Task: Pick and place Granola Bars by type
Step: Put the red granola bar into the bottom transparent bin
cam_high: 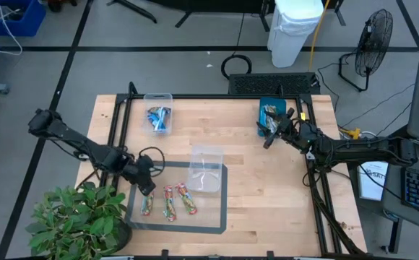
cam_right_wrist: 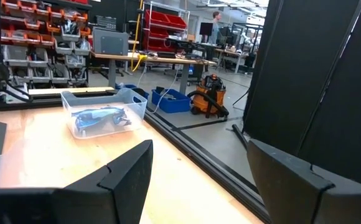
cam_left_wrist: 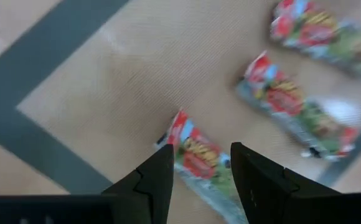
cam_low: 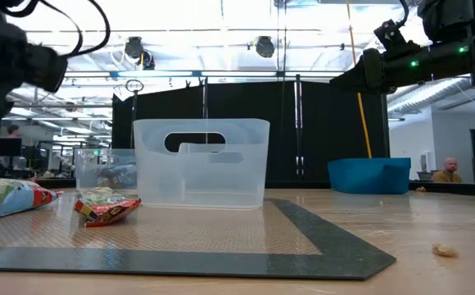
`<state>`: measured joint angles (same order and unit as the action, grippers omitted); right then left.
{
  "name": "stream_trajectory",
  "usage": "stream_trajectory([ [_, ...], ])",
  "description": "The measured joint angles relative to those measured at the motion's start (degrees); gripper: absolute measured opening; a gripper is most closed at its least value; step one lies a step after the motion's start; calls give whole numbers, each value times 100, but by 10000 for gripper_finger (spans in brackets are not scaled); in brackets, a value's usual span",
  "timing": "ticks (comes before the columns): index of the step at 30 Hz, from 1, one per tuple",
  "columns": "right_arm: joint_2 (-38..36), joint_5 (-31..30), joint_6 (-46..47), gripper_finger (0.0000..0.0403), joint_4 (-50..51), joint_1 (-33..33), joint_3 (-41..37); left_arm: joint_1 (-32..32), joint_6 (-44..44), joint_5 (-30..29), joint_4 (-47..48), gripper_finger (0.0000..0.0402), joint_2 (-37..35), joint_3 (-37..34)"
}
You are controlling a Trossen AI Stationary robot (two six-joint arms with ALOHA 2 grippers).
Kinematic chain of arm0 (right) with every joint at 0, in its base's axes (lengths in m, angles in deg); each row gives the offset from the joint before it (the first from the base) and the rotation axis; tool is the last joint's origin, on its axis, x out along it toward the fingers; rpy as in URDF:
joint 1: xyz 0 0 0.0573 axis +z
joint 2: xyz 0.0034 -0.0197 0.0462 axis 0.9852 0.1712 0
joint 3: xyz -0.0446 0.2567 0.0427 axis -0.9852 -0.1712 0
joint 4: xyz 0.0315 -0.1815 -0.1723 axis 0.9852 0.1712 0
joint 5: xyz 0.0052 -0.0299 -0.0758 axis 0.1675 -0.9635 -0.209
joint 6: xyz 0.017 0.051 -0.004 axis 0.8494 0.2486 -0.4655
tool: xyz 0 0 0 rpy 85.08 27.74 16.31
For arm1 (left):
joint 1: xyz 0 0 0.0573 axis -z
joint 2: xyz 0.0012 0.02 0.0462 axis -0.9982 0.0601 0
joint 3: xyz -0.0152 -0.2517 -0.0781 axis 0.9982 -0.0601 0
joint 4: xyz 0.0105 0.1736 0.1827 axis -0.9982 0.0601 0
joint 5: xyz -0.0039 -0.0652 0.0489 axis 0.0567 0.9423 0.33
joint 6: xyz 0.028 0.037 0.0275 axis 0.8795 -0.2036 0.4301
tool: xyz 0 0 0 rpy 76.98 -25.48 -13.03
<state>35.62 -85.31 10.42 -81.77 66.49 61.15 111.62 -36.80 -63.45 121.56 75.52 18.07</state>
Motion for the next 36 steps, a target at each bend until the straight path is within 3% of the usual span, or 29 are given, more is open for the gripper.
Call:
stream_trajectory([
  [10, 0, 300, 136, 251, 13, -2, 0, 102, -68, 48, 32, 161, 825, -2],
  [36, 0, 293, 130, 251, 17, -2, 0, 101, -906, 430, 139, 161, 1102, -97],
])
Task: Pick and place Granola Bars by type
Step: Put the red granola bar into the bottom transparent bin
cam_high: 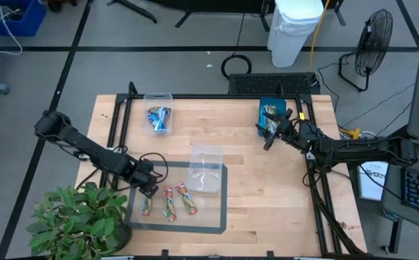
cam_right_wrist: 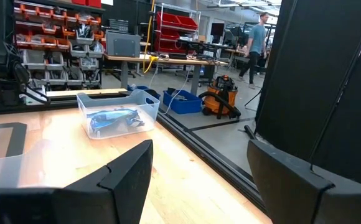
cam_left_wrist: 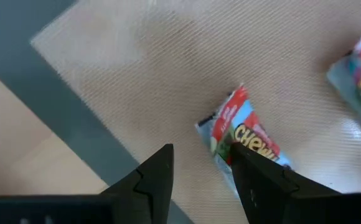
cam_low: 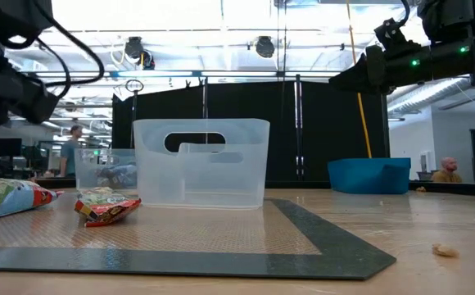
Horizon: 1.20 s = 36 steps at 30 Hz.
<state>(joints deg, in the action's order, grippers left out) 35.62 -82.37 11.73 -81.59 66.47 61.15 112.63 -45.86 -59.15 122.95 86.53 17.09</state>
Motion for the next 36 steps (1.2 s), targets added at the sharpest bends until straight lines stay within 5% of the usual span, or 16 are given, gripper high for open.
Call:
stream_trajectory([
  [17, 0, -4, -1, 251, 2, 0, 0, 0, 390, -145, -610, 157, 134, -1],
  [28, 0, -6, 11, 251, 1, 0, 0, -18, 714, -253, -635, 15, 132, -1],
  [36, -1, -5, 5, 251, 28, 0, 0, -131, 1485, -708, -920, 5, 106, 1],
])
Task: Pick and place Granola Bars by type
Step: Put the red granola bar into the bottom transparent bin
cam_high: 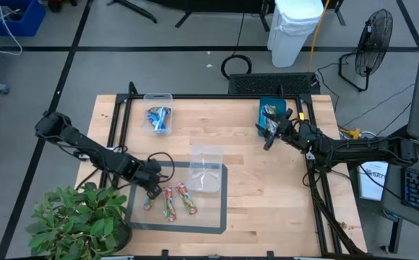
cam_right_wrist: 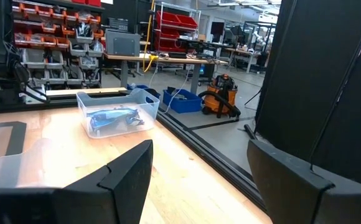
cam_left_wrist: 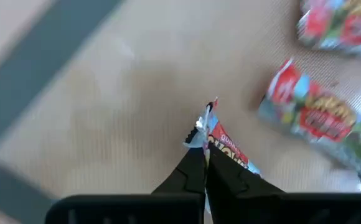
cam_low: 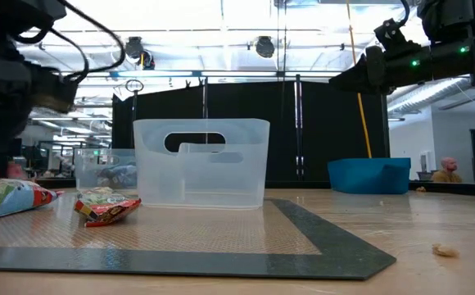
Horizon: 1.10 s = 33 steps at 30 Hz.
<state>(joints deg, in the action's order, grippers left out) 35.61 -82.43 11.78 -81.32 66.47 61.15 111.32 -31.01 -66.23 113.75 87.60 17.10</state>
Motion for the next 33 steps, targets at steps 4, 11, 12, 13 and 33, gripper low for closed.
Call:
stream_trajectory([
  [4, -46, -1, -246, 251, 159, 0, 0, -123, 941, -582, -518, 4, -34, 1],
  [11, -537, 10, -274, 251, 630, 1, -68, -403, 2724, -1263, -1498, 2, -374, 2],
  [12, -625, 26, -266, 251, 558, 1, -152, -454, 2926, -1285, -1550, 2, -452, 2],
  [13, -729, 78, -267, 251, 466, 0, -266, -504, 3112, -1289, -1604, 2, -529, 2],
  [33, -2156, 449, 163, 251, 627, 2, -1257, -1920, 7085, -586, -3277, 1, -1728, -3],
])
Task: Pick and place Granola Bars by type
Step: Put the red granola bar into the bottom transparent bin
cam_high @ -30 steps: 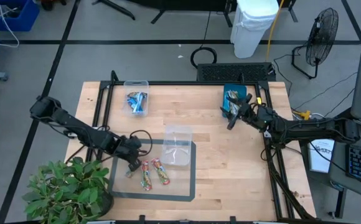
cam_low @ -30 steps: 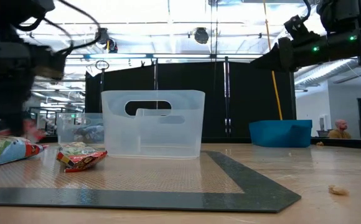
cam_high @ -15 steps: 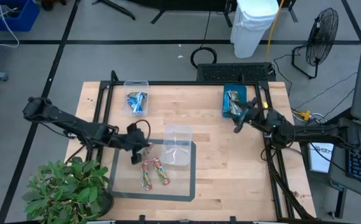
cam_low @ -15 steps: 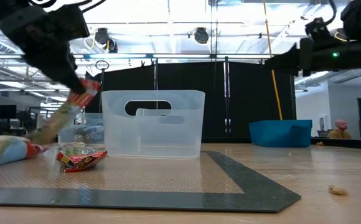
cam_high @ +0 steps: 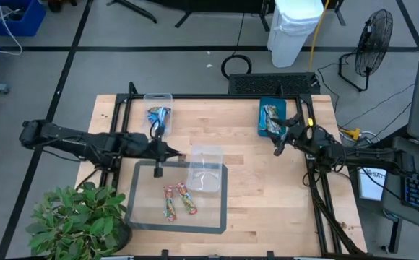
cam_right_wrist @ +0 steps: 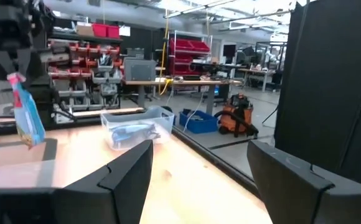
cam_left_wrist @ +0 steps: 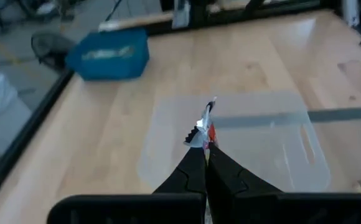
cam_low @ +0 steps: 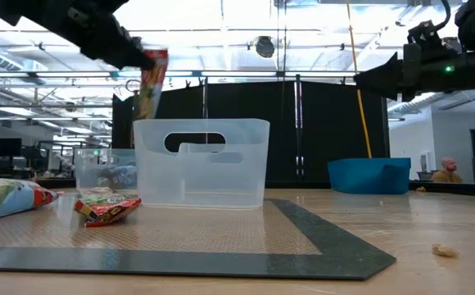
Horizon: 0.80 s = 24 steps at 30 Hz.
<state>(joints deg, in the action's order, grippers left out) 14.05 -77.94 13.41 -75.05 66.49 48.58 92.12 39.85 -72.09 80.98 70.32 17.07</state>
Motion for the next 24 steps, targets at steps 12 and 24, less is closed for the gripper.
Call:
stream_trajectory([
  [12, -389, 23, -39, 251, 776, 0, -13, -1198, 500, 1384, -133, 0, 0, -17],
  [24, -1944, 169, -37, 251, 1885, 28, -17, -1707, 715, 1984, 20, 0, 2, -19],
])
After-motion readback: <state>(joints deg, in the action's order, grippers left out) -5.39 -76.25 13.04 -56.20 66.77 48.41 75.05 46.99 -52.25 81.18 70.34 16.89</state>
